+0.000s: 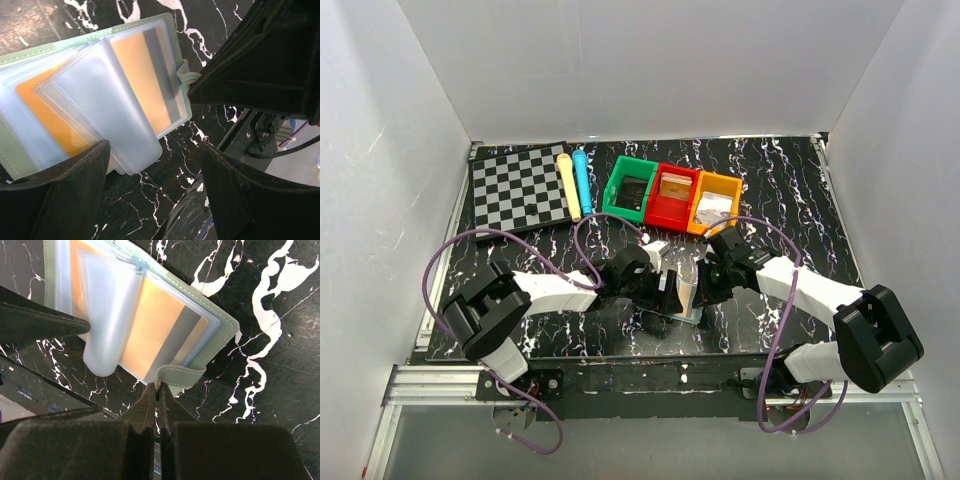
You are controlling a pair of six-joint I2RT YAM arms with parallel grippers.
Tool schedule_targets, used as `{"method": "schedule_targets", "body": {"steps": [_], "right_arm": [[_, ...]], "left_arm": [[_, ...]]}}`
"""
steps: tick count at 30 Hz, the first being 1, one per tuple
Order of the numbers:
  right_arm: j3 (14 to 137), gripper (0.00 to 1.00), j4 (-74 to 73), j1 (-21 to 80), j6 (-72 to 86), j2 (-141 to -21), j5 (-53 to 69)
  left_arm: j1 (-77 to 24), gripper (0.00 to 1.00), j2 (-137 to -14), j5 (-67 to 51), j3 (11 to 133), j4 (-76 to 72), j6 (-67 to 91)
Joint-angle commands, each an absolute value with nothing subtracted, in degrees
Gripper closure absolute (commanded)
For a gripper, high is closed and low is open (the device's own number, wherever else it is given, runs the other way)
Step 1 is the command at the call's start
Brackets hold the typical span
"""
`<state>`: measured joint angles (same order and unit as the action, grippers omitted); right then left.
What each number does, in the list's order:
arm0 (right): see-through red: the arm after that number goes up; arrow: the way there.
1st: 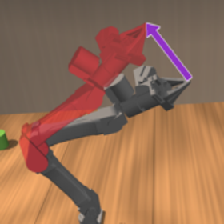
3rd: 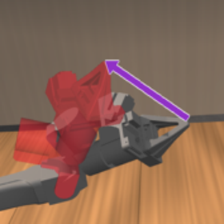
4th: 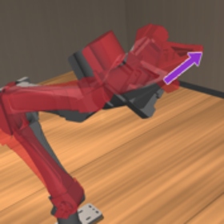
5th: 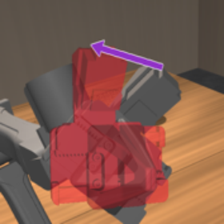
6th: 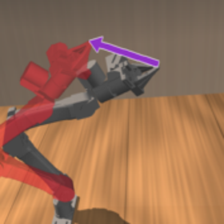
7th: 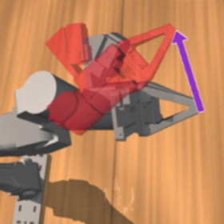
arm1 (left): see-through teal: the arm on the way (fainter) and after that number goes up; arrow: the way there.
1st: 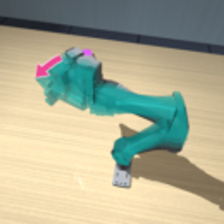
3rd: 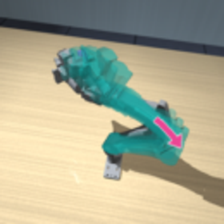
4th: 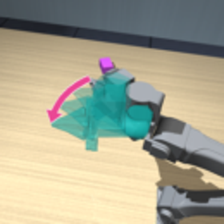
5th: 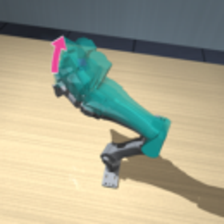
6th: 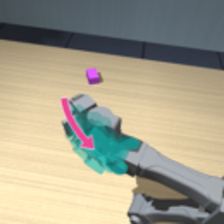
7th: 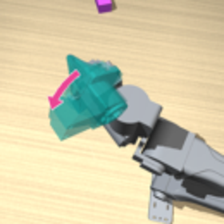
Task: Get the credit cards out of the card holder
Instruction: Remove the credit card from the card holder.
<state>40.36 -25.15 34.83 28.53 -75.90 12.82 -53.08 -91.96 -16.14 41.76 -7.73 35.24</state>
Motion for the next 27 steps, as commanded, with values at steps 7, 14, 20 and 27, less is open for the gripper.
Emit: {"method": "schedule_targets", "body": {"steps": [7, 14, 20, 27], "right_arm": [[39.29, 0.99, -23.03, 34.63, 28.3, -75.41, 13.62], [38.59, 0.99, -22.76, 34.54, 28.39, -75.06, 13.45], [37.71, 0.99, -22.33, 34.28, 28.56, -74.62, 13.45], [36.39, 0.99, -21.97, 33.93, 29.0, -73.57, 13.27]], "left_arm": [[-54.75, 0.29, -93.43, -19.25, 45.26, -7.56, 33.13], [-55.37, 0.29, -94.22, -20.83, 46.4, -7.73, 32.52], [-55.81, 0.29, -94.66, -21.36, 47.02, -7.73, 32.26], [-56.42, 0.29, -95.89, -22.06, 48.51, -7.21, 31.55]]}}
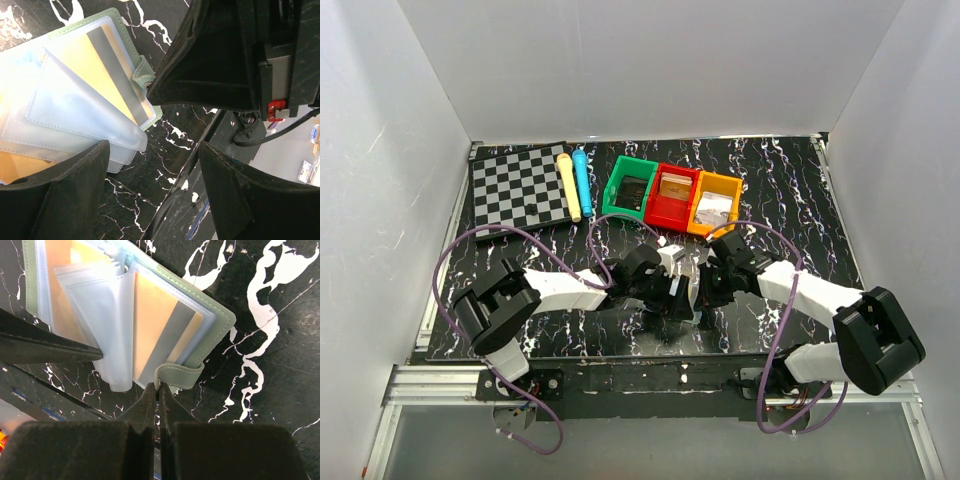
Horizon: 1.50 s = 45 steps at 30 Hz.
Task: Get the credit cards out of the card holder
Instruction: Remove the credit card from the card holder.
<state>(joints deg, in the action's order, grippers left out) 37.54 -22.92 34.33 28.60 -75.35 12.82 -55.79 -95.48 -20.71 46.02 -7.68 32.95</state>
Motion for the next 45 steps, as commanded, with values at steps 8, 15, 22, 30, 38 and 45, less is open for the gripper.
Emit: {"method": "schedule_targets", "body": {"steps": [8, 15, 22, 30, 38, 45], "right_arm": [[35.33, 0.99, -22.24, 33.31, 29.35, -72.25, 12.83], [34.72, 0.99, -22.5, 32.78, 29.62, -71.54, 12.74], [34.02, 0.99, -22.68, 32.08, 29.71, -71.37, 12.74], [33.4, 0.99, -22.68, 31.64, 30.06, -70.84, 12.74], [32.43, 0.99, -22.15, 31.29, 30.32, -70.49, 12.74], [32.26, 0.99, -21.71, 31.11, 30.32, -70.84, 12.92]], "left_arm": [[-57.04, 0.29, -97.73, -22.94, 50.18, -6.59, 30.94], [-57.57, 0.29, -99.49, -23.9, 51.94, -6.07, 30.41], [-58.1, 0.29, -101.07, -24.96, 54.05, -5.8, 29.71], [-59.32, 0.29, -102.74, -26.63, 56.69, -5.8, 29.0], [-59.94, 0.28, -99.5, -26.19, 56.43, -6.68, 28.48], [-59.94, 0.25, -88.18, -20.06, 53.01, -5.45, 28.39]]}}
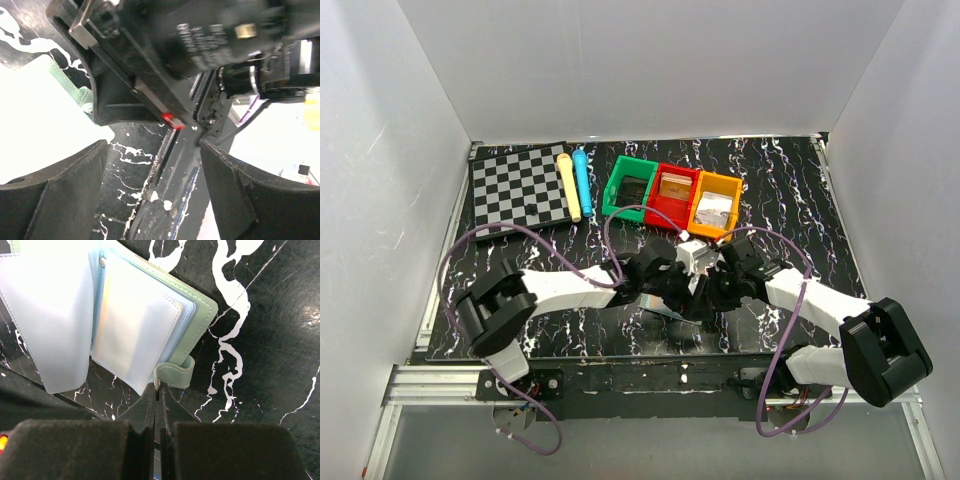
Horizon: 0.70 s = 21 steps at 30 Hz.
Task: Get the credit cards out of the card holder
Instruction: Remove the credit card from the card holder.
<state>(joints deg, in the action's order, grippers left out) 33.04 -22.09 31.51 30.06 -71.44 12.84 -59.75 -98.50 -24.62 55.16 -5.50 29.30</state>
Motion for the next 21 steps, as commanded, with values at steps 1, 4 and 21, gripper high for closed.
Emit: {"method": "schedule_targets", "body": {"steps": [1, 4, 21], "right_arm": [[32.17, 0.99, -21.71, 31.11, 30.32, -70.84, 13.01], [32.08, 0.99, -21.53, 30.94, 30.24, -70.66, 13.09], [31.99, 0.99, -21.36, 30.85, 30.06, -70.58, 13.54]], "left_arm": [[-59.68, 0.24, -86.15, -18.65, 51.61, -5.8, 28.74], [-57.75, 0.23, -80.26, -15.74, 47.3, -5.98, 30.58], [-50.8, 0.25, -81.12, -8.97, 39.28, -0.62, 38.94]]}}
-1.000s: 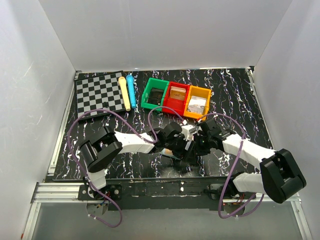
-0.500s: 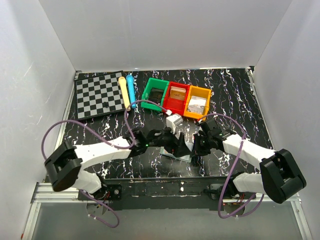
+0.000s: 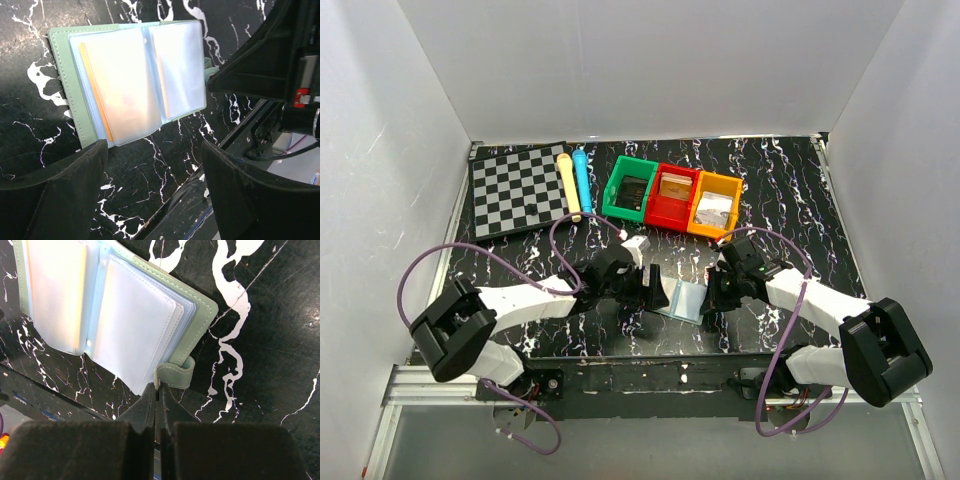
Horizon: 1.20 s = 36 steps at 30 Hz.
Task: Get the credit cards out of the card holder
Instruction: Remove the credit card from the card holder.
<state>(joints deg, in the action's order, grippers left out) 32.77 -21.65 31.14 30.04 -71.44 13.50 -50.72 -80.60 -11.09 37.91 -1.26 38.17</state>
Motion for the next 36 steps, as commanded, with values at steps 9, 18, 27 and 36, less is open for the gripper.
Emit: {"method": "schedule_targets", "body": {"steps": [9, 18, 27, 36], "right_arm": [[31.9, 0.99, -21.09, 30.85, 30.06, -70.84, 13.71], [32.08, 0.99, -20.83, 30.85, 29.97, -71.19, 13.89], [32.08, 0.99, -21.01, 30.85, 29.88, -71.1, 13.97], [32.43, 0.99, -21.01, 30.85, 29.79, -71.72, 14.24]], "left_arm": [[-50.8, 0.25, -85.51, -11.33, 41.75, -1.84, 38.14], [-50.8, 0.26, -87.54, -13.09, 42.36, -2.64, 37.97], [-51.15, 0.26, -89.64, -14.85, 43.15, -3.6, 37.62], [-52.2, 0.27, -90.79, -16.96, 44.21, -4.66, 36.56]]}}
